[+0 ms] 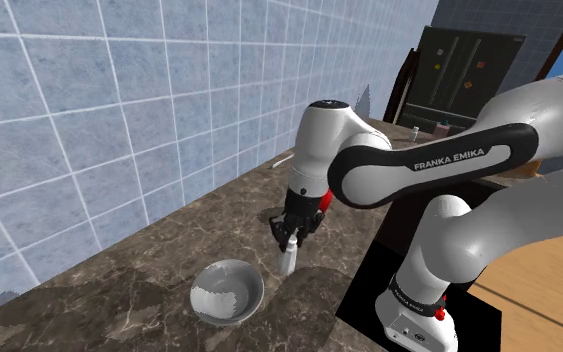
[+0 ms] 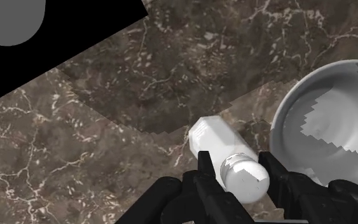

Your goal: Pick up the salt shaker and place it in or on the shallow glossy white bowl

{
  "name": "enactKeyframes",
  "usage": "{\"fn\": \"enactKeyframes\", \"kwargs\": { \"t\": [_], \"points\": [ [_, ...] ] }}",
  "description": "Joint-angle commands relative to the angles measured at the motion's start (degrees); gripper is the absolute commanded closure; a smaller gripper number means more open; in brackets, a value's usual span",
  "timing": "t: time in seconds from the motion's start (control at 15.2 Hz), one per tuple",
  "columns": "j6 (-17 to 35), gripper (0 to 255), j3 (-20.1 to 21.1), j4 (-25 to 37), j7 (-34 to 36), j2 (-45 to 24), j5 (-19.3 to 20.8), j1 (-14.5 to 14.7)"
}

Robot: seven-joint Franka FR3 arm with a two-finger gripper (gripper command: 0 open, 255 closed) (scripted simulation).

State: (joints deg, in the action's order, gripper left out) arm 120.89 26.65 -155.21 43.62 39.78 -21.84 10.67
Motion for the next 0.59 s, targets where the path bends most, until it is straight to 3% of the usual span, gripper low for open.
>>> {"fn": "enactKeyframes", "kwargs": {
  "t": [0.0,0.53],
  "points": [
    [-1.8,255,-0.5,1.1,0.1,0.6,0.4,-0.1],
    [-8.6,255,-2.4,6.1,0.6,2.6,2.0,-0.6]
  ]
}}
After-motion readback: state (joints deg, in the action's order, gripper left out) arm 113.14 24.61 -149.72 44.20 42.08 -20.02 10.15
